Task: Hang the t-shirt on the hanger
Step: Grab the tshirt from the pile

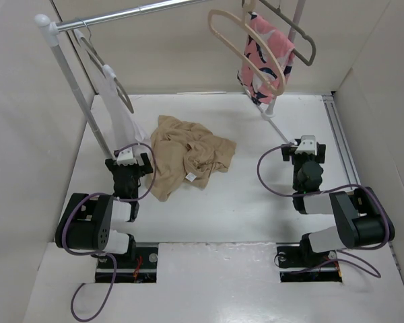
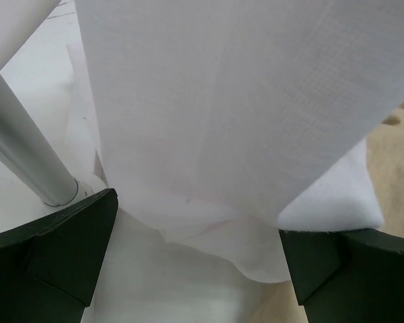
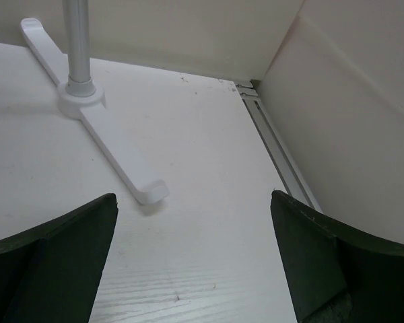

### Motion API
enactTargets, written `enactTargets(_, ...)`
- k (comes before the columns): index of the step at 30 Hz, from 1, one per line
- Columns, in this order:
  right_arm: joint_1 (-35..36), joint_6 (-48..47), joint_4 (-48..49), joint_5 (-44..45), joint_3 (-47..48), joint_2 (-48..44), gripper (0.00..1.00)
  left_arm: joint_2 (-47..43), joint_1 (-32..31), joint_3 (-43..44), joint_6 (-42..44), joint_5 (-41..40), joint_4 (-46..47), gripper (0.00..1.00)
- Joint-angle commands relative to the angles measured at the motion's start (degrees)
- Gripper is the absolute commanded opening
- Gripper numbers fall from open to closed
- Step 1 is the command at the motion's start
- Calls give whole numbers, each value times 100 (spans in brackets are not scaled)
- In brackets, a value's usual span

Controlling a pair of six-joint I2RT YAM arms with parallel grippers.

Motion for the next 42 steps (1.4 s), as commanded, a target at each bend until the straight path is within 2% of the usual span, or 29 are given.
enactTargets(1, -36, 92, 303, -49, 154, -33, 100, -64, 29, 71, -23, 101, 1365, 100)
enactTargets(3, -36, 92, 303, -49, 154, -33, 100, -64, 29, 71, 107, 101, 1365, 100)
enactTargets(4, -36, 92, 303, -49, 154, -33, 100, -134, 29, 71, 317, 832, 1522, 100)
enactTargets(5, -36, 31, 303, -110, 154, -33, 100, -274, 29, -111, 424, 1100, 1645, 100)
enactTargets(6, 16, -109, -89, -206, 363, -172, 100, -466, 142, -322, 425, 1407, 1890, 100)
enactTargets(7, 17, -180, -380, -390, 478, -269, 100, -1130, 213, -620, 634, 2550, 1780, 100)
enactTargets(8, 17, -233, -670, -609, 618, -348, 100, -1606, 214, -623, 1193, 3119, 1309, 100)
enactTargets(9, 69, -234, -1586, -612, 1089, -419, 100, -2098, 214, -623, 1660, 3742, 590, 100)
enactTargets(10, 69, -312, -2126, -707, 1373, -472, 100, -2547, 214, -232, 2413, 4401, -348, 100)
enactTargets(11, 69, -365, -2532, -839, 1610, -472, 100, -3117, 153, 7, 3325, 5643, -2550, 100)
enactTargets(12, 174, -365, -2997, -927, 1796, -394, 100, -3270, 22, 245, 5370, 6021, -3703, 100)
enactTargets(13, 253, -592, -3071, -998, 1902, -393, 100, -3385, 20, 473, 5982, 6190, -4550, 100)
enactTargets(14, 341, -690, -3072, -998, 1903, -393, 100, -3560, -41, 476, 6241, 6270, -5376, 100)
enactTargets(17, 649, -752, -3290, -998, 1903, -533, 100, -3772, -41, 476, 6155, 6069, -5647, 100)
enactTargets(21, 991, -752, -4380, -727, 2289, -858, 100, -4045, -41, 730, 7189, 5735, -6717, 100)
enactTargets(26, 1545, -1375, -4934, -655, 2351, -1455, 100, -4151, -41, 977, 8395, 5296, -8072, 100)
enactTargets(28, 1835, -1490, -5154, -743, 2351, -1737, 100, -4212, -41, 1143, 8485, 5234, -8328, 100)
enactTargets(32, 2152, -1569, -5989, -1497, 2825, -1852, 100, -4265, -146, 1415, 7117, 5181, -8066, 100)
enactTargets(35, 2284, -956, -6271, -1718, 3168, -1904, 100, -4265, -610, 1767, 6167, 4770, -8013, 100)
enactTargets(36, 2284, -841, -6271, -2058, 3168, -1905, 100, -4265, -821, 1881, 5868, 4289, -8013, 100)
enactTargets(37, 2284, -779, -6271, -2358, 3229, -1905, 100, -4213, -1163, 2004, 5248, 4076, -8013, 100)
enactTargets(39, 2380, -691, -6219, -2694, 3230, -1853, 100, -4152, -1437, 2294, 4585, 3576, -8013, 100)
enactTargets(42, 2740, -611, -6219, -2607, 3283, -1537, 100, -4002, -1640, 2435, 4125, 3685, -8013, 100)
